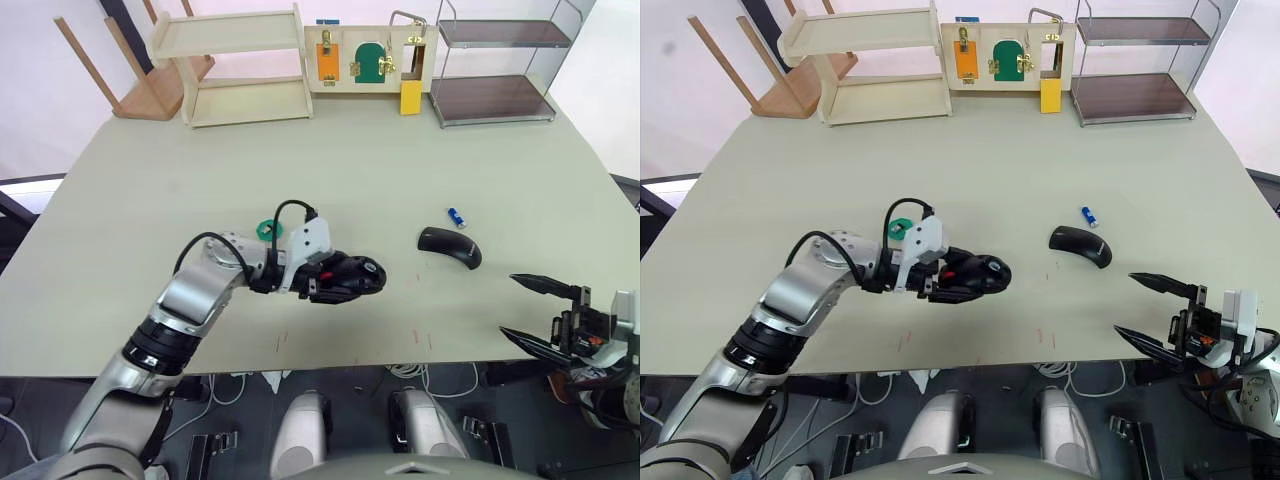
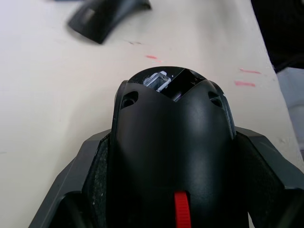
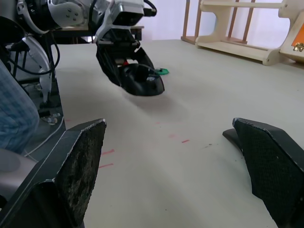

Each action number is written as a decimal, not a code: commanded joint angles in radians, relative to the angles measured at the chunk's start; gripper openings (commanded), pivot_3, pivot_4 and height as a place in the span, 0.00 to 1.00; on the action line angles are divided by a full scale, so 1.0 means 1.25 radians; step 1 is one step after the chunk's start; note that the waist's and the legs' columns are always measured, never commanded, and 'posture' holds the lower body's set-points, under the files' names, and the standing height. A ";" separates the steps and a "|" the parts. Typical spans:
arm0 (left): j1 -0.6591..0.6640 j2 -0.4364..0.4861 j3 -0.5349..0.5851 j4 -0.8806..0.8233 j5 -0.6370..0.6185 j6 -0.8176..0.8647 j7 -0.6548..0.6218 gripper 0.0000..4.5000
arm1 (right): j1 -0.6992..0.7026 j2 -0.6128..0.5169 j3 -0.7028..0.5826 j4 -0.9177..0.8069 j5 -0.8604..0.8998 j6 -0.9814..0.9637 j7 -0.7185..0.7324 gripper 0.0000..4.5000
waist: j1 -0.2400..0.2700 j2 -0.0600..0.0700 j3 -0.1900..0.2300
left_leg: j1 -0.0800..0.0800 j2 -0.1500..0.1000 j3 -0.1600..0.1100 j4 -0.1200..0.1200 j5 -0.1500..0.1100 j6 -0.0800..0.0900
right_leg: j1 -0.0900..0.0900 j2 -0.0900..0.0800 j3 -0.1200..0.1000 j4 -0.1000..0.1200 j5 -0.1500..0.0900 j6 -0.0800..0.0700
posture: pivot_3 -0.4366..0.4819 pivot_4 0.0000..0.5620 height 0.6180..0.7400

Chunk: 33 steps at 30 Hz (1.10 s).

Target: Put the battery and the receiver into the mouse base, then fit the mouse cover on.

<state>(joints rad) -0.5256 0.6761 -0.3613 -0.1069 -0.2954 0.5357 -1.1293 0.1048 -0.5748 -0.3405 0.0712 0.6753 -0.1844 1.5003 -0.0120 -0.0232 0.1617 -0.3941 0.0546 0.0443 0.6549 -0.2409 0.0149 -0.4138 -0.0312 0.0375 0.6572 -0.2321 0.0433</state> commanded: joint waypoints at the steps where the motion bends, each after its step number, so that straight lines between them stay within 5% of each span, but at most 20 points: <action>1: -0.020 -0.027 -0.020 0.035 0.027 -0.043 -0.023 0.66 | 0.010 -0.012 -0.008 -0.036 0.004 -0.006 -0.001 1.00 | 0.001 0.000 0.000 | 0.000 0.000 0.000 0.000 0.000 0.000 | 0.000 0.000 0.000 0.000 0.000 0.000 | 0.48 0.27 1.00; 9: -0.005 -0.051 -0.044 0.137 0.114 -0.150 -0.027 0.66 | 0.016 -0.032 0.002 -0.051 -0.022 0.037 -0.055 1.00 | 0.000 0.000 0.000 | 0.000 0.000 0.000 0.000 0.000 0.000 | 0.000 0.000 0.000 0.000 0.000 -0.001 | 0.48 0.27 1.00; 15: 0.004 -0.056 -0.046 0.137 0.129 -0.148 -0.028 0.66 | -0.047 -0.025 0.006 -0.043 -0.063 0.106 -0.213 1.00 | 0.001 0.000 0.000 | 0.000 0.000 0.000 0.000 0.000 0.000 | 0.000 0.000 0.000 0.000 -0.001 -0.001 | 0.48 0.27 1.00; 23: 0.014 -0.059 -0.047 0.130 0.142 -0.143 -0.036 0.66 | -0.228 -0.026 0.033 0.007 -0.161 0.286 -0.506 1.00 | 0.002 0.001 0.000 | 0.000 0.000 0.000 0.001 0.000 0.000 | 0.000 0.000 0.000 0.001 0.000 -0.001 | 0.48 0.27 1.00; 33: -0.002 -0.069 -0.050 0.132 0.143 -0.086 -0.045 0.66 | -0.522 -0.048 0.167 0.294 -0.313 0.332 -0.544 1.00 | -0.002 0.002 -0.001 | 0.000 -0.001 0.001 0.001 0.000 0.000 | 0.000 0.000 0.001 0.000 0.002 -0.002 | 0.48 0.27 1.00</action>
<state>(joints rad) -0.5379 0.5922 -0.4015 0.0511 -0.1369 0.4005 -1.1840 -0.5205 -0.6265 -0.1437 0.4174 0.3039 0.2324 0.8099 -0.0141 -0.0213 0.1609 -0.3949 0.0539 0.0448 0.6566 -0.2408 0.0154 -0.4141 -0.0313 0.0388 0.6576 -0.2295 0.0411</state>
